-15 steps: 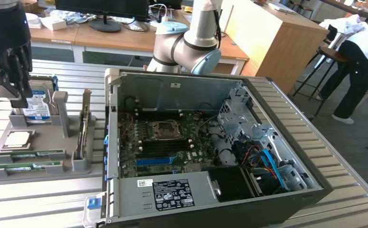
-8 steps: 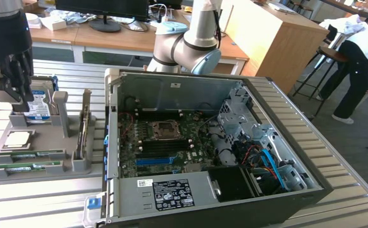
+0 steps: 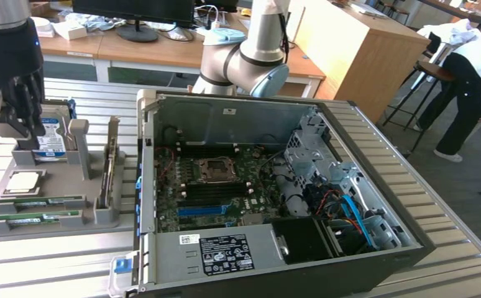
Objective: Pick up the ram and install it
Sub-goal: 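Pick up the ram and move it above insertion slot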
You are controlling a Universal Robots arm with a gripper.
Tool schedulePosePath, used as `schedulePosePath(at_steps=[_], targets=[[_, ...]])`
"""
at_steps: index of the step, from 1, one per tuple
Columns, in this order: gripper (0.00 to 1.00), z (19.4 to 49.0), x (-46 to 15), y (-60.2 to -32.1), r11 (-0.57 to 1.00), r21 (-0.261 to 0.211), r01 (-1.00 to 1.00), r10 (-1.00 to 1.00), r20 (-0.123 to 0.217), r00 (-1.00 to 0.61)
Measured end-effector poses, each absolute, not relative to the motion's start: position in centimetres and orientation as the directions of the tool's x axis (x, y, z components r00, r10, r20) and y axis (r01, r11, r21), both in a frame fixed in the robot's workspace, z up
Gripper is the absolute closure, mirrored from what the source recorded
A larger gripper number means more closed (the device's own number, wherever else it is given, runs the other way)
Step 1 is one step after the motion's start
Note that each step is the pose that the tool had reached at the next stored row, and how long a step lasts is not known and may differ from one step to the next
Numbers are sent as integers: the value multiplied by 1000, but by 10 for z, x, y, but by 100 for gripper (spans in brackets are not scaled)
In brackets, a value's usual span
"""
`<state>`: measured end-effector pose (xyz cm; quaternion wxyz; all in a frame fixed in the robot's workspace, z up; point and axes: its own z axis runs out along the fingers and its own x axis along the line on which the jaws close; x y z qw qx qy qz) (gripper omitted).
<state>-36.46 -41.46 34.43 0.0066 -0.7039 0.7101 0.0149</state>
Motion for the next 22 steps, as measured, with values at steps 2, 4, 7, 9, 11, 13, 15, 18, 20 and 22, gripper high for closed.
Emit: schedulePosePath(at_steps=[2,4,7,9,11,13,15,18,20,22], targets=[[64,343,-365,-415,9,12,-1000,-999,-31,-9],[64,342,-365,-415,9,12,-1000,-999,-31,-9],[64,339,-365,-415,9,12,-1000,-999,-31,-9],[64,337,-365,-415,8,12,-1000,-999,-31,-9],[64,335,-365,-415,8,12,-1000,-999,-31,-9],[64,333,-365,-415,9,12,-1000,-999,-31,-9],[64,331,-365,-415,8,12,-1000,-999,-31,-9],[64,328,-365,-415,9,12,-1000,-999,-31,-9],[64,326,-365,-415,9,12,-1000,-999,-31,-9],[64,324,-365,-415,9,12,-1000,-999,-31,-9]])
